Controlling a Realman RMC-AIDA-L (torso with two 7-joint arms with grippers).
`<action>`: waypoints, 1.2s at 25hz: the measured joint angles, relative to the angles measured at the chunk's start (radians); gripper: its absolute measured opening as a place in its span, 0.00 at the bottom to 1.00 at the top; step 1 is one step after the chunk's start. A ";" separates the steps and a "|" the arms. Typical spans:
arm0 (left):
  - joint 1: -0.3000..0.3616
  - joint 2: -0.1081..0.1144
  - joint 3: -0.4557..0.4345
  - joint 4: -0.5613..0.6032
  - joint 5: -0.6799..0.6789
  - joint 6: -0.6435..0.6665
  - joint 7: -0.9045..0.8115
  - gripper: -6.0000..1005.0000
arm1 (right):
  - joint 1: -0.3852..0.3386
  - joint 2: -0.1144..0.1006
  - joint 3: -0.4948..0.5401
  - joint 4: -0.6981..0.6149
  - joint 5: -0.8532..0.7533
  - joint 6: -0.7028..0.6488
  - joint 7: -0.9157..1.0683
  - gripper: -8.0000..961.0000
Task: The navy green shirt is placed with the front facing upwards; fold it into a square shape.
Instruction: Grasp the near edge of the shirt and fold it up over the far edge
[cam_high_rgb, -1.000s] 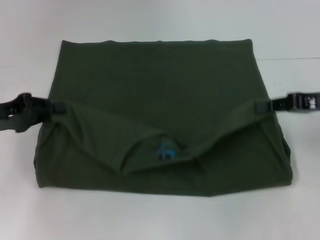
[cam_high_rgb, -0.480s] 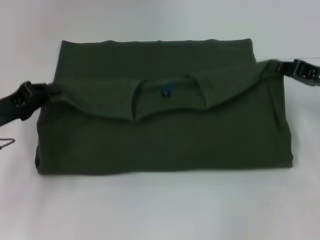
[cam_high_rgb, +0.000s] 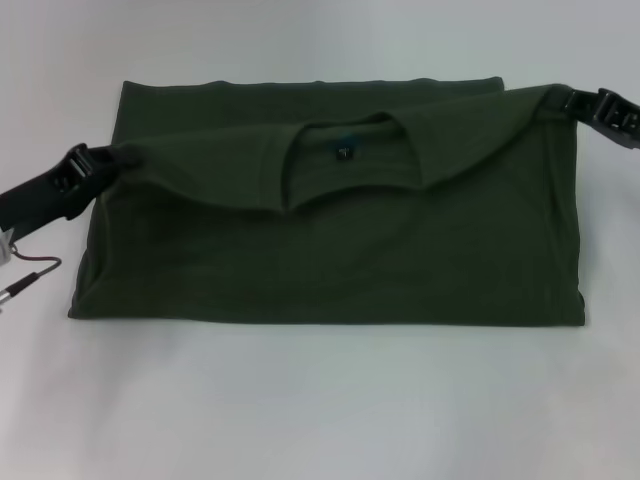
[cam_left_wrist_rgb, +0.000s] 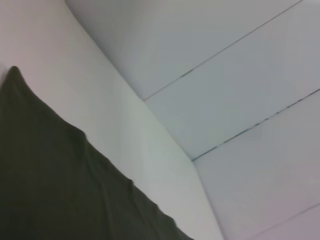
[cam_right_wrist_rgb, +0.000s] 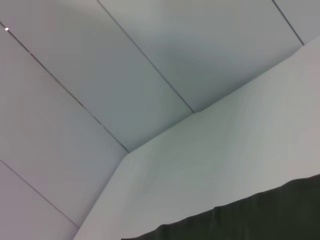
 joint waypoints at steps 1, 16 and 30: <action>0.000 -0.006 0.003 -0.001 0.000 -0.012 0.007 0.04 | 0.002 0.002 -0.002 0.007 0.001 0.011 -0.004 0.07; -0.004 -0.035 0.001 -0.058 -0.071 -0.143 0.137 0.04 | 0.024 0.027 -0.038 0.095 -0.002 0.133 -0.079 0.07; -0.029 -0.056 0.036 -0.064 -0.170 -0.221 0.231 0.04 | 0.023 0.039 -0.044 0.102 0.004 0.179 -0.082 0.10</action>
